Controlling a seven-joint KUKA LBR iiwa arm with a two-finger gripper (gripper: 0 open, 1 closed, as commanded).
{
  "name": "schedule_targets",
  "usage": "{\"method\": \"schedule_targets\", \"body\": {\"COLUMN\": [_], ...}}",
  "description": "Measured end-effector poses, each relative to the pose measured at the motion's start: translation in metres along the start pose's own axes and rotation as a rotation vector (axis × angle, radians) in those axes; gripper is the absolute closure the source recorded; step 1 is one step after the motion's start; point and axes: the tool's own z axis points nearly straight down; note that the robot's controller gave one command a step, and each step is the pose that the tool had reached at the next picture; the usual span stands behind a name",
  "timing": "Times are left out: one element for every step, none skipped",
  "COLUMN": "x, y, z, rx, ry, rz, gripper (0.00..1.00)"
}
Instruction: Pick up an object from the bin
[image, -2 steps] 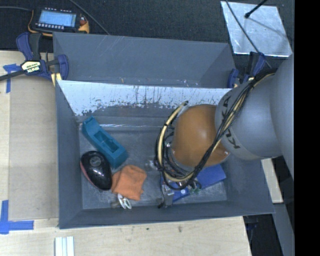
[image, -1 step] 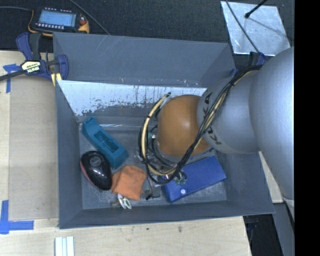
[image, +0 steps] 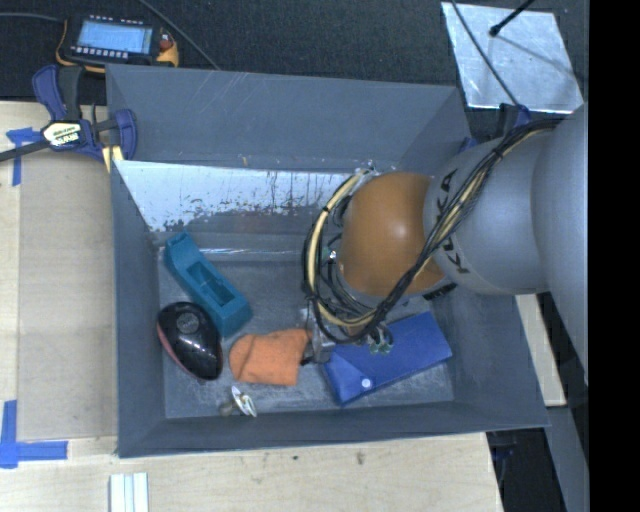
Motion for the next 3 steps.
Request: {"method": "schedule_targets", "body": {"x": [0.0001,0.0001,0.0001], "y": [0.0008,0.0010,0.0009], "z": [0.0002,0.0002,0.0002], "rx": [-0.001,-0.001,-0.001], "ry": [0.000,0.000,0.001], "rz": [0.000,0.000,0.000], "gripper": [1.00,1.00,1.00]}}
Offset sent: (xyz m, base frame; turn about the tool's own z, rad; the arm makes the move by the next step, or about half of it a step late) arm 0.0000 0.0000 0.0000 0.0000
